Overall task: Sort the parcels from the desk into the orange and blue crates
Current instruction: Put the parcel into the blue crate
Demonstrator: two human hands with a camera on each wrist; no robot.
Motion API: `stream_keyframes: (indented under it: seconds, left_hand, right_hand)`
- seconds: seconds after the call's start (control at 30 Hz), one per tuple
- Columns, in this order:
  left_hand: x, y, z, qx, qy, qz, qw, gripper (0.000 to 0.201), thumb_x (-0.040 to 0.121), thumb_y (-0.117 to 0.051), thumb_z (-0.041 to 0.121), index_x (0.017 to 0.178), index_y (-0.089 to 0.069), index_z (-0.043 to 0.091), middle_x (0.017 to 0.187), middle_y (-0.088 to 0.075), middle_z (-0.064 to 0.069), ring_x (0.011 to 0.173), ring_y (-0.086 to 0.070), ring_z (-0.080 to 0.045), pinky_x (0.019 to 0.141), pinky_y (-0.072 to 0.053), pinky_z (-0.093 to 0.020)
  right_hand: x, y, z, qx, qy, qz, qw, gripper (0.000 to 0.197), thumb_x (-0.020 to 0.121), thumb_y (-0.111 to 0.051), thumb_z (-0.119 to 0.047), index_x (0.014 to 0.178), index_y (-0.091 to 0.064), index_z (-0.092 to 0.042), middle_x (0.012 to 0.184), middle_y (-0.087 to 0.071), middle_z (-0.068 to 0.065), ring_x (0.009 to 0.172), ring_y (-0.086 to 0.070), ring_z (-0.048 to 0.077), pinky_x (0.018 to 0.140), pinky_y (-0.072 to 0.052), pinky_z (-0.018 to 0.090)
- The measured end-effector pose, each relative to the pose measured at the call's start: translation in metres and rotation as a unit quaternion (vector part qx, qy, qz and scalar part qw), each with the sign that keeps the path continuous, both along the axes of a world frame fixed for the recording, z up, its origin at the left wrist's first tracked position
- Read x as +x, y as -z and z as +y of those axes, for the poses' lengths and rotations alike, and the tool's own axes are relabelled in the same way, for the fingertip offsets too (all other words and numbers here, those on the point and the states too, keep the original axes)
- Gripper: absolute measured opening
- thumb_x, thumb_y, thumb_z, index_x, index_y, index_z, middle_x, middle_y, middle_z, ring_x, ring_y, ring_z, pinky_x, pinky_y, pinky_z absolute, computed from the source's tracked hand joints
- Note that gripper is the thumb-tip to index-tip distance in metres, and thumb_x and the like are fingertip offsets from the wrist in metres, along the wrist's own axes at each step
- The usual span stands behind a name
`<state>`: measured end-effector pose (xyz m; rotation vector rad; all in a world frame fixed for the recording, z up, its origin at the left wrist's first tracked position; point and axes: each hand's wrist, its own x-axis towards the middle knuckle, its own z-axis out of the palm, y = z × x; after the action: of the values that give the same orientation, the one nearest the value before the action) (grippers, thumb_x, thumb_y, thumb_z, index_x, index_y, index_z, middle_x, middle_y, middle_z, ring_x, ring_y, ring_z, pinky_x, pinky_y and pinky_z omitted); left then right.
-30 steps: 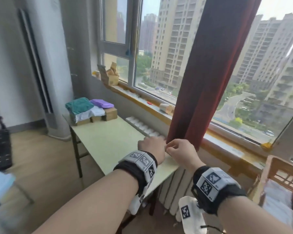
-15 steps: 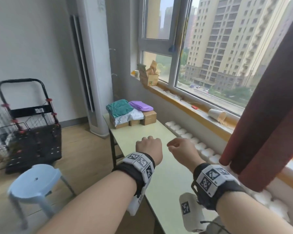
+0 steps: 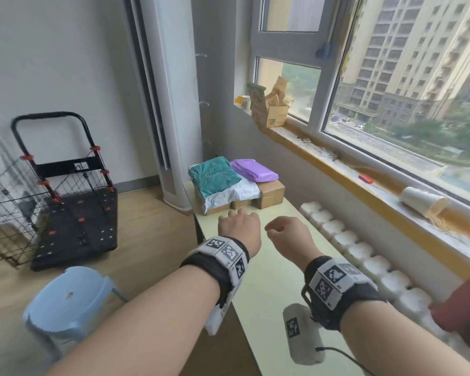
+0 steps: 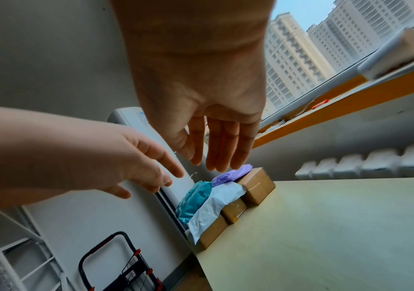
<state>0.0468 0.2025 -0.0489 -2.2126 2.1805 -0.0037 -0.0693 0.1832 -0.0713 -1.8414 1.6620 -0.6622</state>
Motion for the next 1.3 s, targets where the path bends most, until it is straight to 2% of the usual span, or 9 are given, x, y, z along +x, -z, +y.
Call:
stream_keyframes:
  seconds: [0.23, 0.53, 0.63, 0.77, 0.9, 1.0, 1.13, 1.23, 1.3]
  left_hand:
    - [0.025, 0.002, -0.058, -0.013, 0.012, -0.002, 1.000, 0.036, 0.092, -0.043, 0.014, 0.128, -0.051, 0.016, 0.129, -0.052, -0.009, 0.123, -0.047, -0.028, 0.096, -0.039, -0.041]
    - [0.077, 0.012, -0.173, -0.014, 0.059, 0.040, 0.997, 0.036, 0.093, -0.045, 0.019, 0.128, -0.050, 0.018, 0.129, -0.049, -0.009, 0.121, -0.046, -0.028, 0.095, -0.038, -0.039]
    - [0.103, 0.014, -0.216, -0.013, 0.067, 0.047, 0.997, 0.036, 0.093, -0.048, 0.024, 0.128, -0.050, 0.019, 0.130, -0.049, -0.009, 0.122, -0.046, -0.029, 0.096, -0.039, -0.040]
    - [0.137, 0.022, -0.266, 0.007, 0.069, 0.064, 0.996, 0.039, 0.092, -0.045, 0.019, 0.131, -0.046, 0.018, 0.134, -0.045, -0.010, 0.126, -0.042, -0.029, 0.098, -0.038, -0.041]
    - [0.170, 0.039, -0.306, 0.023, 0.062, 0.090, 0.994, 0.043, 0.092, -0.046, 0.021, 0.134, -0.042, 0.018, 0.136, -0.042, -0.010, 0.128, -0.040, -0.030, 0.099, -0.039, -0.041]
    - [0.192, 0.056, -0.330, 0.030, 0.047, 0.111, 0.992, 0.045, 0.093, -0.047, 0.023, 0.137, -0.039, 0.019, 0.137, -0.040, -0.009, 0.129, -0.038, -0.029, 0.099, -0.039, -0.043]
    - [0.208, 0.077, -0.355, 0.046, 0.048, 0.132, 0.989, 0.053, 0.095, -0.050, 0.034, 0.143, -0.031, 0.021, 0.146, -0.033, -0.010, 0.135, -0.031, -0.030, 0.103, -0.037, -0.045]
    - [0.214, 0.090, -0.366, 0.047, 0.050, 0.145, 0.987, 0.059, 0.094, -0.052, 0.041, 0.145, -0.027, 0.024, 0.149, -0.029, -0.010, 0.138, -0.027, -0.029, 0.105, -0.035, -0.046]
    - [0.216, 0.099, -0.370, 0.047, 0.054, 0.150, 0.986, 0.063, 0.092, -0.053, 0.046, 0.144, -0.027, 0.024, 0.147, -0.032, -0.009, 0.137, -0.029, -0.028, 0.104, -0.037, -0.045]
  right_hand:
    - [0.023, -0.005, -0.055, -0.016, 0.013, 0.007, 1.000, 0.023, 0.084, -0.052, -0.005, 0.094, -0.068, 0.007, 0.102, -0.068, 0.024, 0.098, -0.062, 0.040, 0.082, -0.053, 0.048]
    - [0.066, 0.000, -0.150, 0.010, 0.068, 0.008, 0.998, 0.022, 0.088, -0.052, -0.008, 0.094, -0.074, -0.004, 0.099, -0.074, 0.009, 0.094, -0.065, 0.028, 0.082, -0.052, 0.035]
    - [0.091, 0.004, -0.185, 0.011, 0.082, 0.009, 0.996, 0.023, 0.087, -0.051, -0.005, 0.096, -0.069, 0.007, 0.103, -0.070, 0.019, 0.099, -0.062, 0.036, 0.084, -0.052, 0.042]
    - [0.123, 0.012, -0.227, 0.035, 0.096, 0.010, 0.995, 0.025, 0.087, -0.050, -0.004, 0.100, -0.068, 0.008, 0.104, -0.070, 0.021, 0.097, -0.062, 0.037, 0.083, -0.052, 0.043]
    - [0.146, 0.024, -0.262, 0.074, 0.121, -0.004, 0.990, 0.030, 0.093, -0.056, -0.015, 0.120, -0.065, -0.007, 0.114, -0.068, 0.007, 0.093, -0.062, 0.022, 0.079, -0.050, 0.029]
    - [0.161, 0.035, -0.280, 0.094, 0.129, -0.001, 0.987, 0.048, 0.093, -0.063, -0.029, 0.136, -0.051, -0.013, 0.127, -0.058, 0.005, 0.103, -0.056, 0.017, 0.089, -0.046, 0.028]
    - [0.174, 0.051, -0.299, 0.109, 0.142, 0.030, 0.983, 0.067, 0.089, -0.068, -0.042, 0.144, -0.041, -0.015, 0.142, -0.049, 0.006, 0.125, -0.051, 0.021, 0.105, -0.042, 0.037]
    - [0.180, 0.057, -0.309, 0.134, 0.143, 0.036, 0.980, 0.073, 0.088, -0.068, -0.043, 0.147, -0.036, -0.014, 0.144, -0.047, 0.006, 0.125, -0.050, 0.021, 0.099, -0.045, 0.032]
    - [0.182, 0.061, -0.314, 0.150, 0.146, 0.033, 0.977, 0.074, 0.088, -0.069, -0.044, 0.147, -0.035, -0.014, 0.141, -0.049, 0.006, 0.114, -0.052, 0.019, 0.090, -0.045, 0.029]
